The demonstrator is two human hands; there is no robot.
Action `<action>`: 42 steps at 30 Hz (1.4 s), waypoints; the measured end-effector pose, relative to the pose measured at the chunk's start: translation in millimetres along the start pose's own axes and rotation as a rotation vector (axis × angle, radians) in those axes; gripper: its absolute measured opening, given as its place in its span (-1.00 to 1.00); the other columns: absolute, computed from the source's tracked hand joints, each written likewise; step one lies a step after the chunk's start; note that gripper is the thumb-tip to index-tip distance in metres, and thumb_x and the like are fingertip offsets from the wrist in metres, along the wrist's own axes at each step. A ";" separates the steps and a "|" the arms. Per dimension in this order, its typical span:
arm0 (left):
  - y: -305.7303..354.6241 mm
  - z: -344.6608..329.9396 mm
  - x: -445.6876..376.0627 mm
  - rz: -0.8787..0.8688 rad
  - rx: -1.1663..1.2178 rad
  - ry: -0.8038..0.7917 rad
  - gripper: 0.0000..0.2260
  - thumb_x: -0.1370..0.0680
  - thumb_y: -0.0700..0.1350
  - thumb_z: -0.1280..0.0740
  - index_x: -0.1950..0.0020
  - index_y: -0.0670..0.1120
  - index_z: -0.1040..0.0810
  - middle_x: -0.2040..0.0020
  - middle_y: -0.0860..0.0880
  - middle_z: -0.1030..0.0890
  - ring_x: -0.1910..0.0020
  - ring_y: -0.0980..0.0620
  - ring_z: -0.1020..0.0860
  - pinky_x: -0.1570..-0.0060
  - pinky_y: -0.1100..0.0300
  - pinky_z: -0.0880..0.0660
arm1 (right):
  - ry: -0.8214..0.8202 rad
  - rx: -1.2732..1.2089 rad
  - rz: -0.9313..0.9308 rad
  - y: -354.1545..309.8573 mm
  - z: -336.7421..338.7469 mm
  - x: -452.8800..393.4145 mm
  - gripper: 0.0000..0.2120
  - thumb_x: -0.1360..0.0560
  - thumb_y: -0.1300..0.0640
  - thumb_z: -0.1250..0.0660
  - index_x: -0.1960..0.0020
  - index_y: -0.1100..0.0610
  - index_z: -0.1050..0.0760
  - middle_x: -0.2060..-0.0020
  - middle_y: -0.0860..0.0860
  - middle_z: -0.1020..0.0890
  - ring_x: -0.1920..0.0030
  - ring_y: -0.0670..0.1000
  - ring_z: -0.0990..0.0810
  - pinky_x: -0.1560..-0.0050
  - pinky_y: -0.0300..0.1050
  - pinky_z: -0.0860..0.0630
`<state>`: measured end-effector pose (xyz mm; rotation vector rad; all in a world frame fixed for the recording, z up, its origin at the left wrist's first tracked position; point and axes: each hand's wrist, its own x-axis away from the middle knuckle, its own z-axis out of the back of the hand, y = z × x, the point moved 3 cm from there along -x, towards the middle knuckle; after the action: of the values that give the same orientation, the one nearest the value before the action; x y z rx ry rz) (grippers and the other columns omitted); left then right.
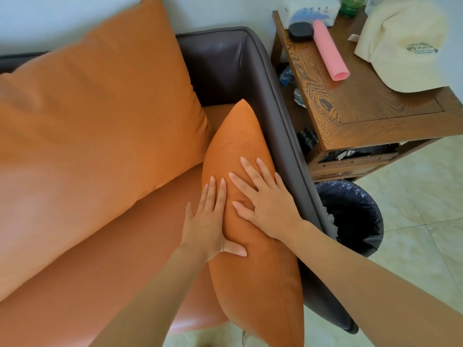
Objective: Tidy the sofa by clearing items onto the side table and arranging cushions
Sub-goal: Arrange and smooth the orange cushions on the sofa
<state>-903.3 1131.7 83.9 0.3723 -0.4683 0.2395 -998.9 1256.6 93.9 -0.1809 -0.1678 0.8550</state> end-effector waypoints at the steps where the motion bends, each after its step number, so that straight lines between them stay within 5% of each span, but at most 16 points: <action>1: -0.4 2.1 1.1 -0.009 -0.013 -0.005 0.39 -0.06 0.54 -0.37 -0.33 0.04 0.66 -0.47 0.00 0.53 -0.52 0.02 0.38 -0.51 -0.20 0.01 | -0.007 -0.002 -0.008 -0.7 0.7 0.1 -0.41 -0.55 -0.27 0.01 -0.54 -0.13 -0.11 -0.57 -0.02 0.01 -0.55 0.14 0.04 -0.36 0.35 -0.26; 4: -4.9 8.4 10.5 -0.073 -0.003 -0.036 0.36 -0.11 0.53 -0.36 -0.41 0.03 0.59 -0.46 0.06 0.55 -0.49 0.08 0.44 -0.49 -0.28 0.04 | -0.015 -0.029 -0.054 -10.6 7.6 3.6 -0.40 -0.54 -0.28 0.03 -0.54 -0.13 -0.10 -0.57 -0.02 0.06 -0.55 0.17 0.06 -0.33 0.41 -0.26; 9: -14.6 -5.5 36.3 -0.194 0.194 -0.179 0.43 -0.10 0.40 -0.52 -0.40 0.04 0.60 -0.37 0.19 0.63 -0.42 0.17 0.53 -0.48 -0.28 0.02 | -0.148 -0.070 0.013 -31.8 4.9 29.6 -0.16 -0.36 -0.49 -0.10 -0.54 -0.23 0.04 -0.51 -0.15 0.35 -0.48 0.19 0.43 -0.36 0.53 0.04; 19: 4.9 -20.7 20.2 -0.049 -0.028 -0.119 0.43 -0.12 0.39 -0.51 -0.39 -0.03 0.62 -0.37 0.05 0.65 -0.45 0.01 0.50 -0.48 -0.22 -0.10 | -0.151 -0.114 0.043 -7.1 -7.1 18.7 -0.12 -0.32 -0.45 -0.25 -0.52 -0.26 0.00 -0.51 -0.26 0.27 -0.51 0.08 0.38 -0.39 0.44 -0.10; 25: 5.1 -17.8 35.0 -0.048 -0.063 -0.061 0.41 -0.12 0.44 -0.46 -0.43 -0.07 0.57 -0.42 0.04 0.60 -0.47 0.04 0.46 -0.51 -0.16 -0.01 | -0.214 0.027 0.001 -20.3 1.7 22.9 -0.12 -0.33 -0.48 -0.12 -0.53 -0.25 0.14 -0.49 -0.18 0.38 -0.50 0.19 0.38 -0.39 0.47 -0.04; 28: 3.6 -24.7 49.2 -0.061 -0.081 -0.025 0.32 -0.18 0.52 -0.30 -0.40 -0.09 0.60 -0.42 0.03 0.60 -0.46 0.04 0.49 -0.51 -0.18 0.12 | -0.180 0.075 -0.033 -31.6 2.3 31.0 -0.18 -0.38 -0.48 -0.01 -0.54 -0.22 0.16 -0.50 -0.16 0.39 -0.50 0.21 0.37 -0.36 0.51 0.00; 32: -4.1 -53.3 65.0 -0.004 -0.136 0.005 0.11 -0.10 0.63 0.38 -0.37 -0.08 0.65 -0.39 0.01 0.63 -0.47 0.02 0.47 -0.48 -0.28 0.16 | -0.033 0.109 -0.051 -35.8 -16.0 39.5 -0.24 -0.43 -0.45 0.00 -0.55 -0.19 0.03 -0.56 -0.10 0.17 -0.53 0.22 0.25 -0.32 0.54 -0.05; 35: -4.3 -59.2 64.1 0.061 -0.149 -0.014 0.09 -0.06 0.58 0.50 -0.38 -0.07 0.64 -0.41 0.02 0.61 -0.48 0.03 0.44 -0.49 -0.24 0.20 | -0.034 0.139 -0.054 -36.7 -23.1 36.0 -0.25 -0.44 -0.45 0.00 -0.55 -0.18 -0.01 -0.57 -0.09 0.13 -0.53 0.23 0.22 -0.33 0.55 -0.03; 42: -9.6 -31.0 75.4 0.050 -0.303 0.021 0.05 -0.36 0.54 0.03 -0.46 -0.09 0.51 -0.50 0.02 0.48 -0.46 0.05 0.45 -0.50 -0.18 0.24 | -0.113 0.255 -0.041 -49.2 -5.9 34.4 -0.24 -0.42 -0.43 0.15 -0.54 -0.13 -0.07 -0.57 -0.03 0.12 -0.53 0.29 0.16 -0.32 0.56 0.09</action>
<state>-822.7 1145.9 91.6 0.0616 -0.4854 0.2168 -939.4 1250.6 101.8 0.1094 -0.1656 0.8383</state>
